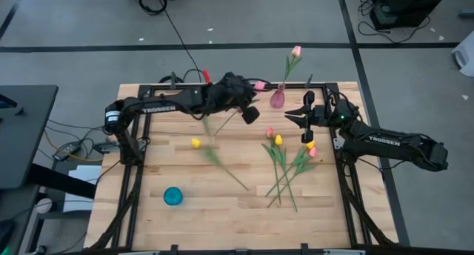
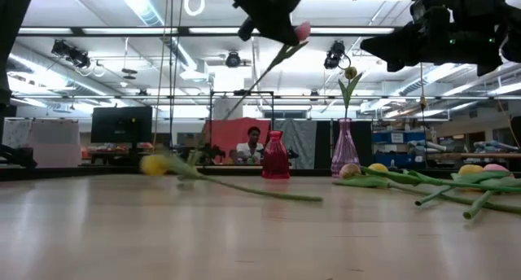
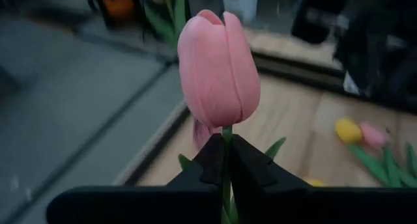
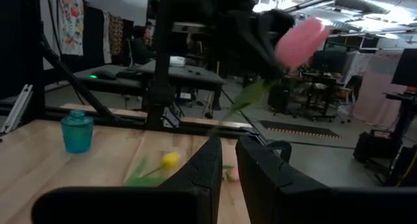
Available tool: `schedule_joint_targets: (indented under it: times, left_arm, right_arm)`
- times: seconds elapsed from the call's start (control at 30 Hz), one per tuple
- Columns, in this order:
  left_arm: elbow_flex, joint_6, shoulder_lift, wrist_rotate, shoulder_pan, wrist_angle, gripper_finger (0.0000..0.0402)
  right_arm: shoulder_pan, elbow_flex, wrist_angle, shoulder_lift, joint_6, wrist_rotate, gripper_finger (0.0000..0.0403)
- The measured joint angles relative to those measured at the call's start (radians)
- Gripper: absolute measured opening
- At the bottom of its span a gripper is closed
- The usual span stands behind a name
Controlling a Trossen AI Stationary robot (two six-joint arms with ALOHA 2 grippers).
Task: Sort flowers into vase by color
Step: Put the pink tulip into the red vase
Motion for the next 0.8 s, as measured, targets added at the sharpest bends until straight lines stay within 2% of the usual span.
schedule_joint_targets:
  times: [0.27, 0.4, 0.57, 0.8]
  left_arm:
    - [-0.119, 0.135, 0.0, 0.003, 0.06, 0.378, 0.0023]
    - [-0.153, 0.149, 0.0, 0.074, 0.105, 0.528, 0.0023]
    - [-0.164, 0.126, 0.001, 0.161, 0.146, 0.665, 0.0023]
    - [-0.164, 0.128, 0.001, 0.176, 0.169, 0.734, 0.0023]
  right_arm:
    - [0.0, 0.0, 0.004, 0.0, 0.009, -0.023, 0.0061]
    - [0.0, 0.0, 0.006, 0.0, 0.008, -0.023, 0.0061]
    - [0.0, 0.0, 0.005, 0.0, 0.004, -0.022, 0.0061]
    - [0.0, 0.0, 0.003, 0.0, 0.0, -0.021, 0.0061]
